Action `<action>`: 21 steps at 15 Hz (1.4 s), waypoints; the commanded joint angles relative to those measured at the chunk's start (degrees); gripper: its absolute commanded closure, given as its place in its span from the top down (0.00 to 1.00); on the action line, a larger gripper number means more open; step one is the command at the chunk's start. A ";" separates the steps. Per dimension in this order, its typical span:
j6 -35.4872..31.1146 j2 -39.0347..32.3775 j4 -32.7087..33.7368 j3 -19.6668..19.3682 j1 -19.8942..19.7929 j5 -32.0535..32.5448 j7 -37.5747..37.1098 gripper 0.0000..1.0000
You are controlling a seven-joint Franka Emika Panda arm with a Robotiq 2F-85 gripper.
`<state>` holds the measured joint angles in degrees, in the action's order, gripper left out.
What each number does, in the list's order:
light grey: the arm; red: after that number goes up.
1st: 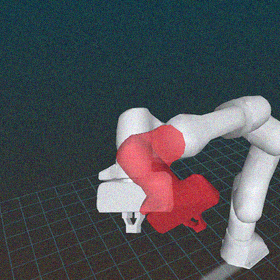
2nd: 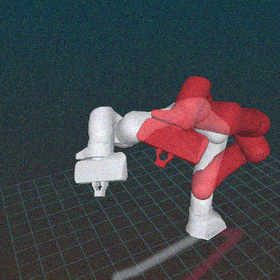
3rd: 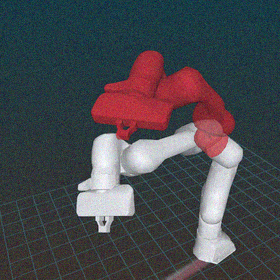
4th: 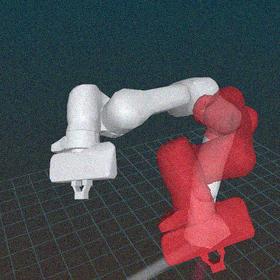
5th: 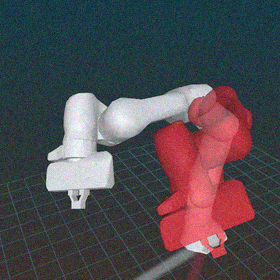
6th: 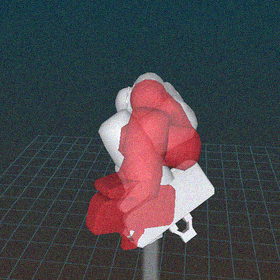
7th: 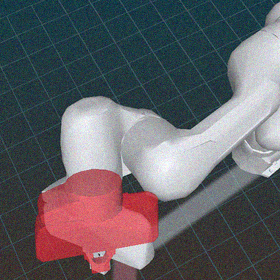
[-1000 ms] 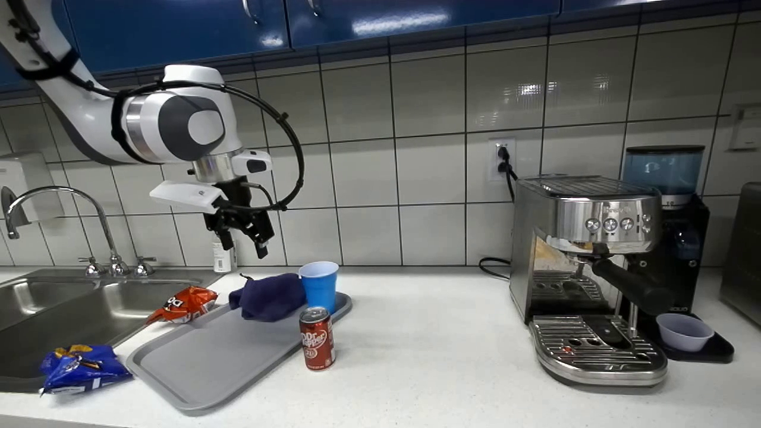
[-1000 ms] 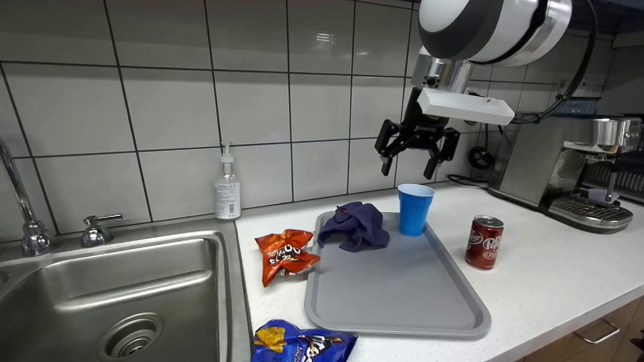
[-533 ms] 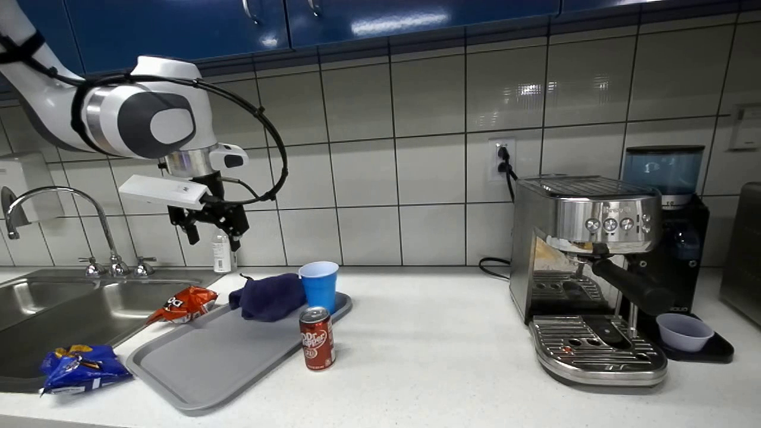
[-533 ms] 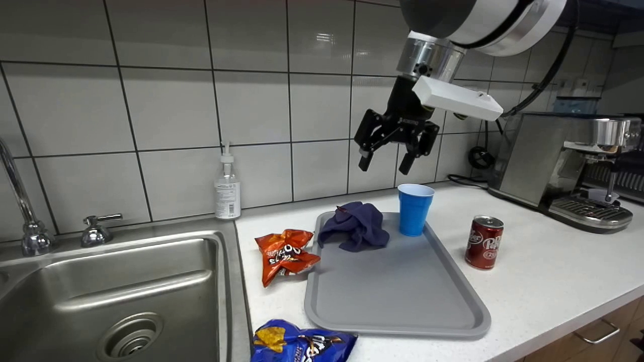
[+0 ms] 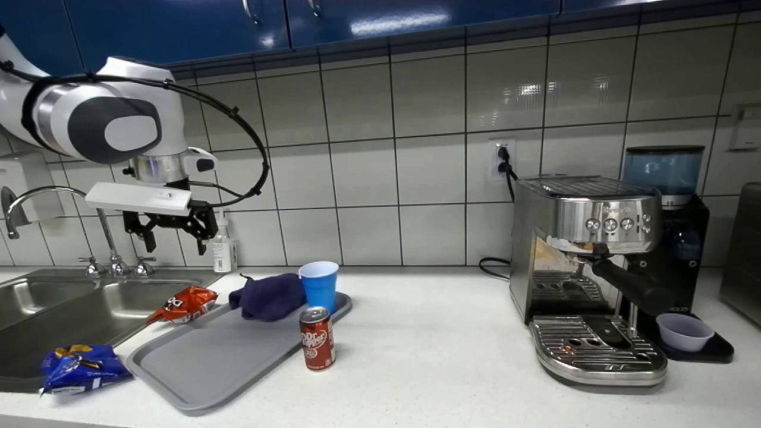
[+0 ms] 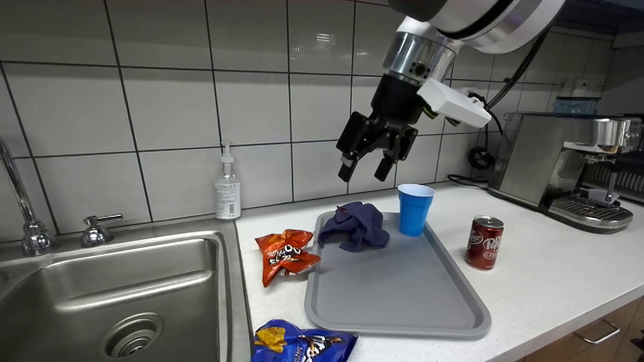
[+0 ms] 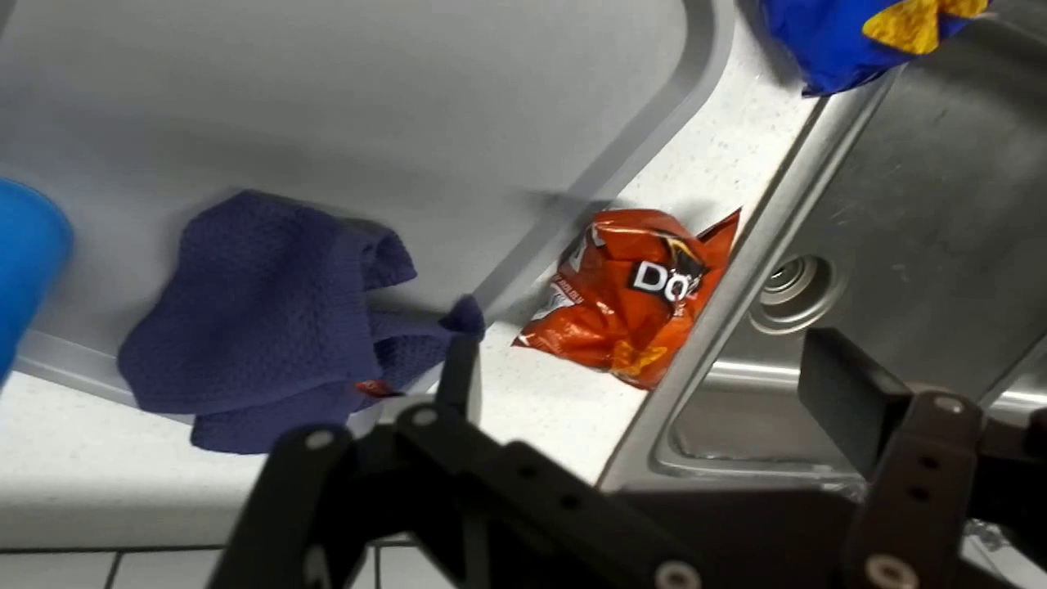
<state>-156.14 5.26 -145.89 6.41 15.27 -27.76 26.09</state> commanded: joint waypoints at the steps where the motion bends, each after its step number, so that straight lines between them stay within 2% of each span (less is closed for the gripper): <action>1: 0.21 2.80 -3.24 0.82 2.24 -4.34 9.28 1.00; 7: 0.53 3.32 -5.96 2.21 5.73 -6.65 19.04 1.00; 13: -0.12 1.68 -6.46 3.86 7.92 -7.49 24.09 1.00; 21: -2.15 -3.59 -4.74 7.16 8.18 -7.72 24.33 1.00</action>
<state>-156.52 3.74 -151.58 12.04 24.05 -34.09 48.77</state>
